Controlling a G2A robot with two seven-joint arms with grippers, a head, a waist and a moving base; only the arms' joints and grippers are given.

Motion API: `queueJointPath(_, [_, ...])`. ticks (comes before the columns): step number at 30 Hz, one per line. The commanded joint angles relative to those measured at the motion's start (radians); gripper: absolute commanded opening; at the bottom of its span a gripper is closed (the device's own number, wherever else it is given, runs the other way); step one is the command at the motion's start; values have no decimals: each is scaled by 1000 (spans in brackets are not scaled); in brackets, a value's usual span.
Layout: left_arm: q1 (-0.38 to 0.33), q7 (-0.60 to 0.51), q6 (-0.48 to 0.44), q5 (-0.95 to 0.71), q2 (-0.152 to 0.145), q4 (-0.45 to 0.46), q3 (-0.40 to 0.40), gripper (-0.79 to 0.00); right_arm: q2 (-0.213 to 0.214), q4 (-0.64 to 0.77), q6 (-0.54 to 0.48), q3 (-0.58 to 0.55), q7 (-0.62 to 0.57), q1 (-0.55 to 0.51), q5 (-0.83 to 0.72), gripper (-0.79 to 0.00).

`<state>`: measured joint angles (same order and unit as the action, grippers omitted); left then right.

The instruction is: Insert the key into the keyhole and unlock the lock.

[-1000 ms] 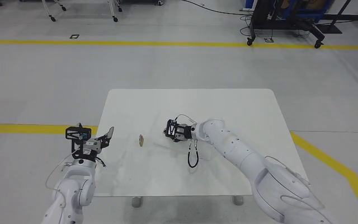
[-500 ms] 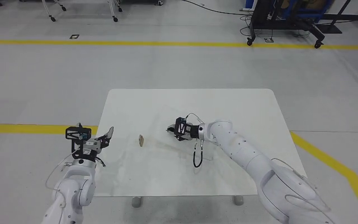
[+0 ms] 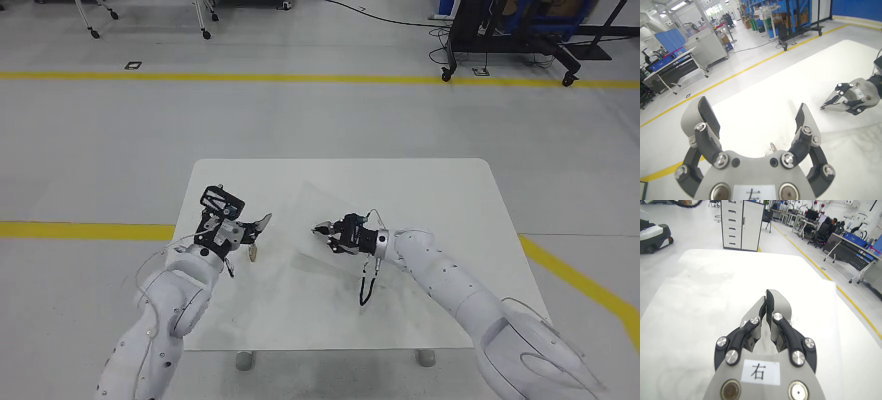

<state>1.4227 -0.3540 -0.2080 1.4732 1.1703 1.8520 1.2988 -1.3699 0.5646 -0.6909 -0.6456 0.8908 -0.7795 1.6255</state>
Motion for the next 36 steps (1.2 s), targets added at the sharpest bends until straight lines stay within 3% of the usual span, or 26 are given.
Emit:
queueJointPath(1, [-86,-48,-21,38,11,-66,-92,0,15,2,2,-3,49,-11,28,-785])
queueJointPath(8, [-270,-136,-33,139,51,-253,-287,0,42,0,-4,-22,73,-33,47,-785])
queueJointPath(16, [-368,-188,-53,163,88,-403,-404,0,50,-10,-28,-22,101,-35,55,-785])
queueJointPath(23, [-401,-204,-56,202,109,-488,-462,0,45,-32,-28,-22,118,-31,39,-785])
queueJointPath(30, [-393,-174,-5,202,104,-467,-396,0,46,-53,-41,-29,159,-31,15,-785])
queueJointPath(36, [-269,-137,-50,-8,65,-237,-160,0,56,12,-96,-27,143,-48,-41,-785])
